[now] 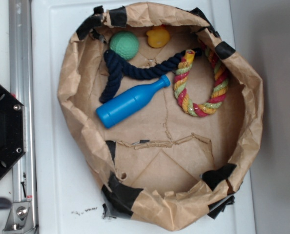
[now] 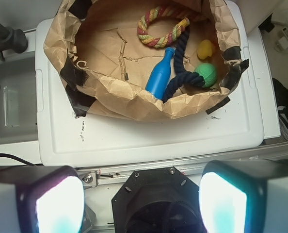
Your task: Grab the yellow duck.
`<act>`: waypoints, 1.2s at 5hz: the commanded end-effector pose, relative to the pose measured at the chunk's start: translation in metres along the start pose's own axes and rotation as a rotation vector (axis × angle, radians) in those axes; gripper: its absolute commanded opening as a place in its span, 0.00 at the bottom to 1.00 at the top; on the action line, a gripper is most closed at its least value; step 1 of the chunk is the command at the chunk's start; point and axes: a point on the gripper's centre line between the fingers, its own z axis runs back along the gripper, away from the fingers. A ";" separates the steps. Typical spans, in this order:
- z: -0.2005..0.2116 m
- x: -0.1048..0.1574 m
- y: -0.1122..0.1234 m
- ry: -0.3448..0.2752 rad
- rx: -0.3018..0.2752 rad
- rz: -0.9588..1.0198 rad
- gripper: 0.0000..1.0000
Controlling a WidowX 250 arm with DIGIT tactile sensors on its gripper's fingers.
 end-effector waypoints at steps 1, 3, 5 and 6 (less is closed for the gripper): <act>0.000 0.000 0.000 0.000 0.000 0.000 1.00; -0.059 0.094 0.031 -0.323 0.084 0.379 1.00; -0.085 0.129 0.047 -0.405 0.140 0.586 1.00; -0.085 0.129 0.047 -0.405 0.140 0.586 1.00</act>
